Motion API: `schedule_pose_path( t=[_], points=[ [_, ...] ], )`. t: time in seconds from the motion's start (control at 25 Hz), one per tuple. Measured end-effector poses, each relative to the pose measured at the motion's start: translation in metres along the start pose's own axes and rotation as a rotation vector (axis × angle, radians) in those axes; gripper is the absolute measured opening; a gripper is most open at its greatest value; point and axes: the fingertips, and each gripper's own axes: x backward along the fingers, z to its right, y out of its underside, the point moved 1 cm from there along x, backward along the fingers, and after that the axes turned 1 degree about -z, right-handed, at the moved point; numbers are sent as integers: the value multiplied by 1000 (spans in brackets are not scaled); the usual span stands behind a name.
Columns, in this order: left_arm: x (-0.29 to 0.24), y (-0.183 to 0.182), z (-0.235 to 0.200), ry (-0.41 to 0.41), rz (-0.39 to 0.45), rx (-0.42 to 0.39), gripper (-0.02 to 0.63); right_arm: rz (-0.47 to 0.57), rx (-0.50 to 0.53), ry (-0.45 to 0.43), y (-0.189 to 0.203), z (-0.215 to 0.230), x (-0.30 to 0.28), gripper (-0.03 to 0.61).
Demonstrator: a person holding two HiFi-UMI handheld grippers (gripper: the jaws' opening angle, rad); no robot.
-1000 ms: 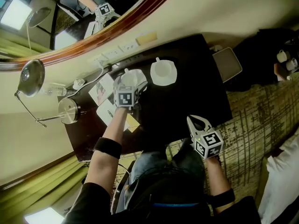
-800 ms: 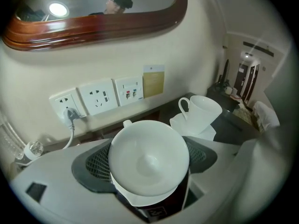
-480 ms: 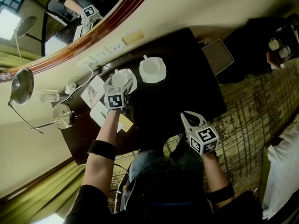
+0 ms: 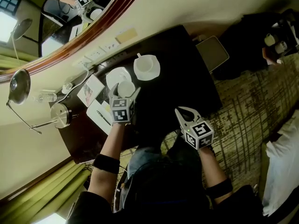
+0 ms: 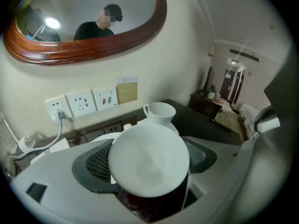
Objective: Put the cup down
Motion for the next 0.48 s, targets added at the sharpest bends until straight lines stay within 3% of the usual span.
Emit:
schedule_pose_path(
  t=[0.48],
  points=[
    [-9, 33, 66, 34, -41, 44, 436, -18, 2, 6, 8, 20, 14, 2]
  ],
)
